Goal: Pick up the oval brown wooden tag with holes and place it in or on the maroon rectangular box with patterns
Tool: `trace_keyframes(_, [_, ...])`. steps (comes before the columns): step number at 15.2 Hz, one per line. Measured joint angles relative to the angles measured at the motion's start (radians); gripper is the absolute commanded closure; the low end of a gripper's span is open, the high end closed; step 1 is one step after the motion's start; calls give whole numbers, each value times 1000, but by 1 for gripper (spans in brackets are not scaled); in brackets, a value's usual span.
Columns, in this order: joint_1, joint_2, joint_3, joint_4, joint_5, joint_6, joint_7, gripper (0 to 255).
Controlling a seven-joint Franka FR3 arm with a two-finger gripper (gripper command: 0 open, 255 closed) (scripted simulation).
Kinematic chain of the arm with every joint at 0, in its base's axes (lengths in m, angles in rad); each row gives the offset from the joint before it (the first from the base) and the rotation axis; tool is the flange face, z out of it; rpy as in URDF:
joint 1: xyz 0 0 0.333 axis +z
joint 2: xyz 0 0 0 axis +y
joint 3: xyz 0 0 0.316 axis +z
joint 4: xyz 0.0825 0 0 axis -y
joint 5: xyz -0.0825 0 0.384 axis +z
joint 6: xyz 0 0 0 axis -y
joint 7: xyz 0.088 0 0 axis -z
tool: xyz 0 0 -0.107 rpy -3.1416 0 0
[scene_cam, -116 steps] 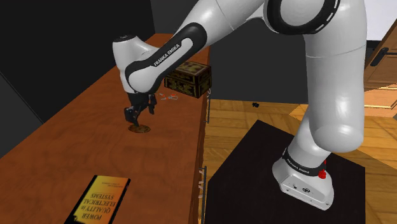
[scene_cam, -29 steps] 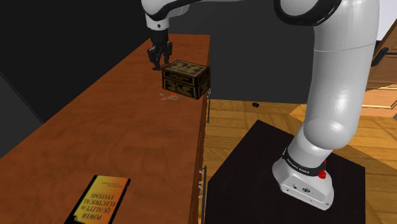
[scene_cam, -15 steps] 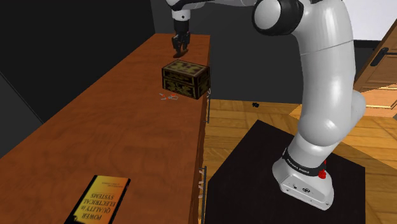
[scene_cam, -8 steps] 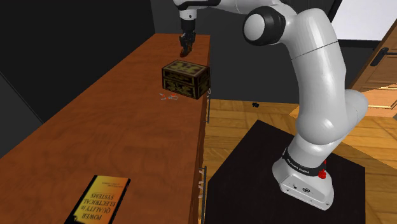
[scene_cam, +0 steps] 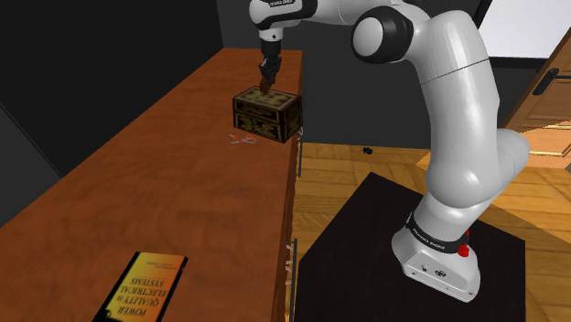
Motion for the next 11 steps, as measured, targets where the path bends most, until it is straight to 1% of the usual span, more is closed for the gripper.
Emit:
trace_keyframes(5, [-4, -7, -1, -67, -1, 68, 0, 255])
trace_keyframes(11, [-3, -2, 0, -86, 0, 86, 1, 255])
